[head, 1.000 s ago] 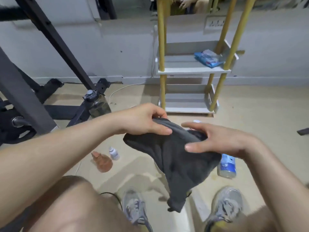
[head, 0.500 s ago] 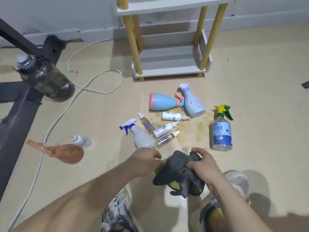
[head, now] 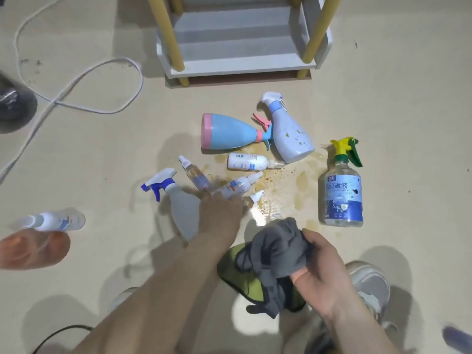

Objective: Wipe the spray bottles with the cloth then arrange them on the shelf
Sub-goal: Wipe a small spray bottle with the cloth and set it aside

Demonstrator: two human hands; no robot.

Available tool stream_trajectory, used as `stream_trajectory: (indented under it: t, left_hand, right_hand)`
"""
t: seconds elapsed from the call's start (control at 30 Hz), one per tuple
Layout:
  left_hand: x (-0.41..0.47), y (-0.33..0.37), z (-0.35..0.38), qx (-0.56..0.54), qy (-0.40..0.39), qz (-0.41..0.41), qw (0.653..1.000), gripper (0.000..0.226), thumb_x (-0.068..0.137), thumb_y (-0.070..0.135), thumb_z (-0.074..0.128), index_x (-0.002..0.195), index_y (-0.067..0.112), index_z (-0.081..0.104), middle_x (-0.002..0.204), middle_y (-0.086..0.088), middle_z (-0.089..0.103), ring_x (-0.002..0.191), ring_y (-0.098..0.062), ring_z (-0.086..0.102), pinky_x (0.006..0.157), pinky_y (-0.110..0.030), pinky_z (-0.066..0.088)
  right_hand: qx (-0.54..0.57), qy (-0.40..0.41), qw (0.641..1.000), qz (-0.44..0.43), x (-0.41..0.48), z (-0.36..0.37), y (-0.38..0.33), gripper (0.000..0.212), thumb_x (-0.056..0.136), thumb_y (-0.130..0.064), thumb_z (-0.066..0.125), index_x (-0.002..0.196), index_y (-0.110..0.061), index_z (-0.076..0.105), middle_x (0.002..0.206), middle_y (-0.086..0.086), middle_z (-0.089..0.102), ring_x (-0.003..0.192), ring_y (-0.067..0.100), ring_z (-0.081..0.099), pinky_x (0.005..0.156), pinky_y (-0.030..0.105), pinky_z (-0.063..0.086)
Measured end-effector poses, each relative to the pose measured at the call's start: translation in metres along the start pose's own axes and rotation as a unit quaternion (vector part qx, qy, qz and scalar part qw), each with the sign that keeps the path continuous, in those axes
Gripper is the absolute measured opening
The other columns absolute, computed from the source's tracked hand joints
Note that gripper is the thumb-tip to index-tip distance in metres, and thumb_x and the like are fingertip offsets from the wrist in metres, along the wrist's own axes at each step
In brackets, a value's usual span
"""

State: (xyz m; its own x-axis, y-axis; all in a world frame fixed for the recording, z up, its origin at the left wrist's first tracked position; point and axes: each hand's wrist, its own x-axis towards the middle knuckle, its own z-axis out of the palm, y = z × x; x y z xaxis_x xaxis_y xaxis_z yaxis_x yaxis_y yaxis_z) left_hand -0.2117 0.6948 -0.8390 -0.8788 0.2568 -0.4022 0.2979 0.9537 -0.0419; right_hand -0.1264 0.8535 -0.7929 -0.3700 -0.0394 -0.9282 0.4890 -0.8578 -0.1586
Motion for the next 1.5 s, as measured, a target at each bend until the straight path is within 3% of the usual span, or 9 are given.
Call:
stream_trajectory:
  t: [0.1, 0.2, 0.3, 0.47, 0.77, 0.93, 1.1, 1.33, 1.5]
  left_hand:
    - [-0.004, -0.004, -0.010, -0.194, -0.029, -0.099, 0.976, 0.025, 0.088, 0.043, 0.061, 0.100, 0.021, 0.057, 0.100, -0.001, 0.065, 0.092, -0.022, 0.060, 0.071, -0.032, 0.044]
    - [-0.017, -0.007, -0.034, -0.507, -0.080, -0.207, 0.833, 0.028, 0.075, 0.039, 0.080, 0.085, 0.019, 0.064, 0.087, 0.006, 0.067, 0.082, -0.011, 0.062, 0.067, -0.027, 0.047]
    - [-0.047, -0.001, -0.068, -0.683, -0.084, -0.222, 0.690, 0.017, 0.071, 0.023, 0.085, 0.081, 0.015, 0.074, 0.076, 0.004, 0.070, 0.070, -0.008, 0.063, 0.060, -0.018, 0.046]
    - [-0.096, 0.007, -0.131, -0.758, 0.003, -0.172, 0.629, 0.027, 0.067, 0.024, 0.087, 0.087, 0.010, 0.076, 0.079, -0.005, 0.073, 0.068, -0.016, 0.065, 0.068, -0.023, 0.052]
    - [-0.192, 0.008, -0.207, -0.634, 0.165, -0.039, 0.755, 0.020, 0.075, 0.009, 0.080, 0.087, 0.024, 0.077, 0.087, 0.006, 0.074, 0.072, -0.002, 0.060, 0.062, -0.009, 0.042]
    - [-0.218, -0.017, -0.243, -0.716, 0.136, 0.074, 0.681, 0.060, 0.072, 0.018, 0.073, 0.129, 0.029, 0.061, 0.133, 0.003, 0.062, 0.124, -0.011, 0.055, 0.101, -0.032, 0.043]
    - [-0.250, -0.023, -0.261, -0.679, 0.089, 0.076, 0.725, 0.015, 0.084, 0.029, 0.073, 0.083, 0.014, 0.072, 0.082, -0.010, 0.069, 0.073, -0.020, 0.059, 0.069, -0.033, 0.046]
    - [-0.283, -0.001, -0.275, -0.876, 0.034, 0.142, 0.459, 0.044, 0.082, -0.008, 0.041, 0.121, -0.006, 0.061, 0.100, -0.017, 0.071, 0.088, -0.023, 0.070, 0.074, -0.030, 0.058]
    - [-0.284, 0.003, -0.264, -0.734, 0.234, 0.077, 0.633, 0.034, 0.085, 0.001, 0.070, 0.109, 0.025, 0.067, 0.110, -0.001, 0.071, 0.079, -0.015, 0.067, 0.064, -0.026, 0.054]
  right_hand:
    - [0.048, -0.067, 0.997, 0.013, -0.005, 0.004, 0.002, 0.055, 0.077, -0.016, 0.067, 0.129, -0.002, 0.059, 0.136, 0.016, 0.058, 0.127, 0.031, 0.055, 0.112, 0.045, 0.038]
    - [0.094, -0.123, 0.988, 0.004, -0.013, 0.009, -0.002, 0.082, 0.043, 0.000, 0.082, 0.122, 0.000, 0.064, 0.132, 0.016, 0.061, 0.118, 0.034, 0.062, 0.105, 0.048, 0.045]
    - [-0.002, -0.133, 0.991, -0.036, -0.034, 0.025, -0.005, 0.060, 0.076, 0.017, 0.051, 0.132, -0.002, 0.057, 0.125, 0.024, 0.065, 0.115, 0.037, 0.063, 0.092, 0.042, 0.056]
    - [-0.159, -0.168, 0.954, -0.189, -0.095, 0.060, -0.002, 0.040, 0.091, 0.011, 0.053, 0.125, -0.009, 0.061, 0.116, 0.013, 0.072, 0.104, 0.031, 0.069, 0.083, 0.035, 0.056]
    - [-0.351, -0.252, 0.844, -0.319, -0.210, 0.080, -0.015, 0.034, 0.088, -0.003, 0.068, 0.121, -0.010, 0.058, 0.099, 0.017, 0.075, 0.087, 0.031, 0.073, 0.076, 0.036, 0.057]
    - [-0.387, -0.468, 0.748, -0.267, -0.269, 0.073, -0.041, 0.041, 0.075, 0.002, 0.062, 0.115, -0.004, 0.064, 0.090, 0.014, 0.073, 0.077, 0.023, 0.070, 0.073, 0.030, 0.057]
    - [-0.490, -0.430, 0.689, -0.317, -0.307, 0.075, -0.056, 0.051, 0.067, 0.009, 0.076, 0.112, -0.012, 0.061, 0.086, 0.009, 0.069, 0.076, 0.020, 0.065, 0.072, 0.029, 0.055]
    - [-0.553, -0.099, 0.512, -0.650, -0.301, 0.076, 0.001, 0.039, 0.078, -0.025, 0.076, 0.115, -0.032, 0.065, 0.093, -0.012, 0.069, 0.090, 0.016, 0.063, 0.076, 0.030, 0.049]
    - [-0.510, -0.108, 0.475, -0.709, -0.296, 0.067, 0.036, 0.044, 0.081, -0.012, 0.069, 0.120, -0.031, 0.058, 0.081, -0.013, 0.060, 0.085, 0.022, 0.053, 0.069, 0.029, 0.037]
